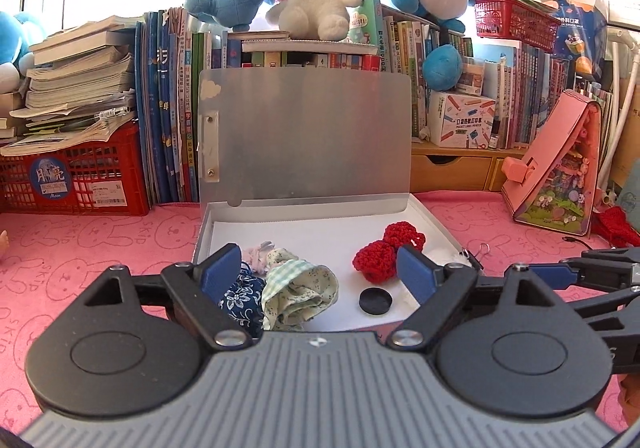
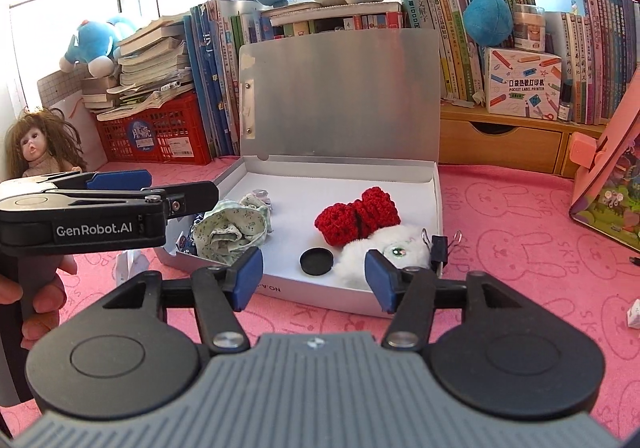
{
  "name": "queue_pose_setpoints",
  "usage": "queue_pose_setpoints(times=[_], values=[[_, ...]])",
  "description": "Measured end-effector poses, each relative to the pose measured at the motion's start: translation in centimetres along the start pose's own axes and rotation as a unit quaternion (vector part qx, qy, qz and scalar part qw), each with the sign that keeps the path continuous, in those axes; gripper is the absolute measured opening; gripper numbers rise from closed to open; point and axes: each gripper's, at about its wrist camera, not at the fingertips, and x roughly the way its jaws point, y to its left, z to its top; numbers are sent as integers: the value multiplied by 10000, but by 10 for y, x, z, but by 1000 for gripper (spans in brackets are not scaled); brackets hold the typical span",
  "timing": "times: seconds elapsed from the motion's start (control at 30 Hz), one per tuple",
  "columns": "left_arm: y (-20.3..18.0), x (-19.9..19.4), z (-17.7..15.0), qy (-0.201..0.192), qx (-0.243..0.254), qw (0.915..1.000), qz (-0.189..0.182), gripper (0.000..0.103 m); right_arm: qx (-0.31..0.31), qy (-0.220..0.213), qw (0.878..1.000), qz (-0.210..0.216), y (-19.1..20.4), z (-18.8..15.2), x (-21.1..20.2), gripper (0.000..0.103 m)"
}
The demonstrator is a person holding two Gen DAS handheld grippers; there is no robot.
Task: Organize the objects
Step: 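Open the left gripper over the box while the right gripper releases the black lid inside, then reach the left gripper to a black lid while the right gripper reaches the purple plush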
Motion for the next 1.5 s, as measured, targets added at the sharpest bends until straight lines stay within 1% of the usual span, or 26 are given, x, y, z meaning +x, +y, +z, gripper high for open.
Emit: queue_pose_setpoints(times=[0.27, 0.5, 0.73, 0.87, 1.07, 1.13, 1.27, 1.37, 1.5], values=[[-8, -34, -20, 81, 149, 9998, -121, 90, -171, -102, 9998, 19, 4, -21, -32, 79], [-1, -64, -49, 64, 160, 9997, -193, 94, -432, -133, 9990, 39, 15, -46, -52, 84], [12, -95, -82, -4, 204, 9998, -20, 94, -573, -43, 9982, 173, 21, -75, -63, 86], [20, -108, -97, 19, 93, 9999, 65, 94, -553, 0, 9978, 355, 23, -85, -67, 87], [27, -118, -119, 97, 2, 9997, 244, 94, -643, 29, 9958, 654, 33, -97, -67, 93], [29, -119, -126, 142, -31, 9995, 275, 94, -709, 56, 9941, 821, 38, -101, -67, 95], [30, -118, -140, 260, -47, 9989, 396, 94, -881, 113, 9900, 1093, 51, -110, -63, 101], [33, -117, -148, 331, -119, 9984, 442, 94, -1079, 153, 9874, 1150, 62, -116, -60, 102], [35, -115, -156, 378, -205, 9979, 477, 93, -1308, 202, 9853, 1078, 74, -123, -52, 103]])
